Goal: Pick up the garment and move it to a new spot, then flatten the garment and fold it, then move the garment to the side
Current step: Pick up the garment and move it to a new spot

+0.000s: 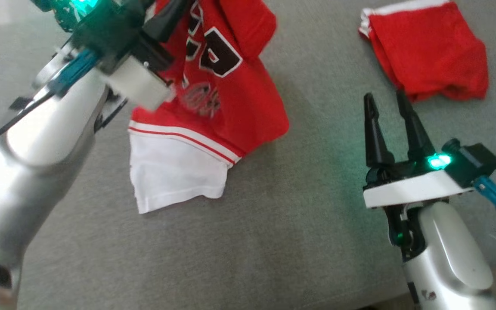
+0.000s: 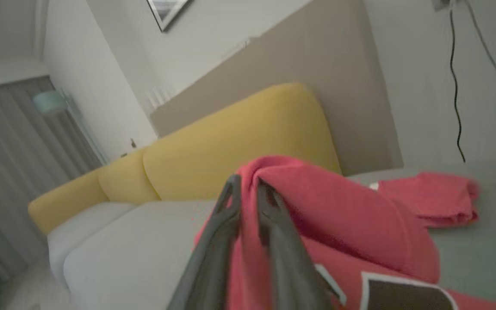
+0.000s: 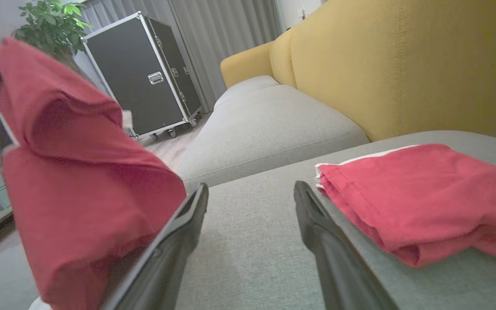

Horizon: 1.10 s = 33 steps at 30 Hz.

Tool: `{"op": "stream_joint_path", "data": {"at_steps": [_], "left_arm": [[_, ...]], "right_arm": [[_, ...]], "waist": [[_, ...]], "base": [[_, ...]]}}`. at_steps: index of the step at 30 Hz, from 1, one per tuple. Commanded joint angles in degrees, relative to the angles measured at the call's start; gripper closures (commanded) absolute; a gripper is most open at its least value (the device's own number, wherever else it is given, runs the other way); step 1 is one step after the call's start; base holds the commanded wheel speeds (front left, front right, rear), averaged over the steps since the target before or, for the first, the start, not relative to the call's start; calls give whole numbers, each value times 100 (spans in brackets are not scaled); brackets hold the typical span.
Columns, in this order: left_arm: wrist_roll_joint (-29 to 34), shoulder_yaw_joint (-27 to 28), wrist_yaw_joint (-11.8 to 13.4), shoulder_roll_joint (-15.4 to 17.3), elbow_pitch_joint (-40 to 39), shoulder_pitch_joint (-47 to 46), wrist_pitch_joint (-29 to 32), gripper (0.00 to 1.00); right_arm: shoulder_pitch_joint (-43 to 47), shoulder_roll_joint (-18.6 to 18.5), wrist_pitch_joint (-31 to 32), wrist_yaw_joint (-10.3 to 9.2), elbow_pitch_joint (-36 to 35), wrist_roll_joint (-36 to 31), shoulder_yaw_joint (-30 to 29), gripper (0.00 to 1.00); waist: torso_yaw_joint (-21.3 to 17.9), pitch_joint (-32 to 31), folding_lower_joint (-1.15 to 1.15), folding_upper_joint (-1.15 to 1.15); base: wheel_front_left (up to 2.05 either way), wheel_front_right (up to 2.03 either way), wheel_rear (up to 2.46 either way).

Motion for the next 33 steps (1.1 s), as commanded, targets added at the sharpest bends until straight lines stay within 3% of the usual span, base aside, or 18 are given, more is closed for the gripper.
{"op": "stream_joint_path", "data": {"at_steps": [1,4,10,21,26,33], "left_arm": [[54,170,-9,79,332,-389,13,0],[40,209,35,-95,1115,-540,-17,0],[-137,509,67,-222,1533,-438,-59,0],[-588,1932,411,-207,524,1333,-63,0],[-729,2576,558,-391,-114,2552,-64,0],[-838,3355,665,-915,-893,4207,-64,0]], "right_arm": [[-154,-9,-61,-30,-209,59,115,0],[-166,-9,-61,-30,-221,49,88,0],[-118,-9,-61,-30,-205,-76,-29,0],[103,-9,-61,-30,-75,-530,-270,0],[297,-9,-61,-30,12,-605,-359,0],[610,-9,-61,-30,112,-589,-366,0]], "waist": [[-170,233,-2,0],[-143,276,-2,0],[135,171,-2,0],[1071,-630,-2,0],[1380,-1022,-2,0],[1545,-1361,-2,0]], "base": [[0,0,0],[0,0,0],[0,0,0],[0,0,0],[0,0,0],[0,0,0]]}}
